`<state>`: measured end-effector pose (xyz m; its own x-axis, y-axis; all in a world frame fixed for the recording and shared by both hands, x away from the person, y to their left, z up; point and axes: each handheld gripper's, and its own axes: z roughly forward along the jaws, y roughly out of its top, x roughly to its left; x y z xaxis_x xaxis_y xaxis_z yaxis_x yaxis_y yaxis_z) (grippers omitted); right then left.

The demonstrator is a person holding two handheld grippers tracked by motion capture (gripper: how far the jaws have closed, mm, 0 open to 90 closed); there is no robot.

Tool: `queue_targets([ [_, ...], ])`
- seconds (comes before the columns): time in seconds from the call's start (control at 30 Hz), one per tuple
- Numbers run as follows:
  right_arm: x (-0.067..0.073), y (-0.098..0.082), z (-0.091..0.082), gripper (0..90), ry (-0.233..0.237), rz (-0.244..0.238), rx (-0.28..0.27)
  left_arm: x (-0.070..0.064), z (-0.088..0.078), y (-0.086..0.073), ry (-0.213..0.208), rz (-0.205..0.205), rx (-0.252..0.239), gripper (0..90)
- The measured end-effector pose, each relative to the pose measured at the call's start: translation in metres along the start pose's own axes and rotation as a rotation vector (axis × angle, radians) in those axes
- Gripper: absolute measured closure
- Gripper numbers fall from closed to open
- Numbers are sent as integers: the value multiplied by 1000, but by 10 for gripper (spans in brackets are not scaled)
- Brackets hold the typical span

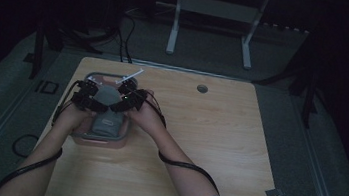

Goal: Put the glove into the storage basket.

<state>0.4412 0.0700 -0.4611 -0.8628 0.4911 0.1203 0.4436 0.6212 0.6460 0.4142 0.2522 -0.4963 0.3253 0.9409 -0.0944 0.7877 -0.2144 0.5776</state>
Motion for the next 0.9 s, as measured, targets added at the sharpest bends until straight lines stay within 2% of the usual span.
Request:
queue_targets([
  [0.07, -1, -1, -8, 344, -3, -9, -15, -2, -7, 0, 1, 8, -41, 346],
  [0.1, -2, -2, -11, 293, -3, -13, -25, -4, -11, -1, 4, 32, -58, 332],
  [0.17, -3, -3, -17, 258, 4, -22, -27, -10, -20, -1, -3, 87, -80, 265],
  [0.23, -3, -5, -22, 192, 11, -38, -34, -16, -28, -3, -14, 109, -110, 260],
  [0.33, -5, -10, -29, 188, 17, -51, -34, -25, -37, -5, -36, 140, -131, 229],
  [0.37, -5, -12, -30, 183, 16, -63, -31, -28, -39, -6, -38, 146, -138, 209],
  [0.57, -7, -23, -45, 176, 33, -58, -59, -43, -51, -13, -80, 162, -191, 198],
  [0.67, -8, -29, -51, 176, 22, -79, -62, -49, -59, -19, -103, 161, -225, 195],
  [0.9, -12, -40, -61, 173, 26, -87, -59, -59, -70, -30, -131, 175, -253, 195],
])
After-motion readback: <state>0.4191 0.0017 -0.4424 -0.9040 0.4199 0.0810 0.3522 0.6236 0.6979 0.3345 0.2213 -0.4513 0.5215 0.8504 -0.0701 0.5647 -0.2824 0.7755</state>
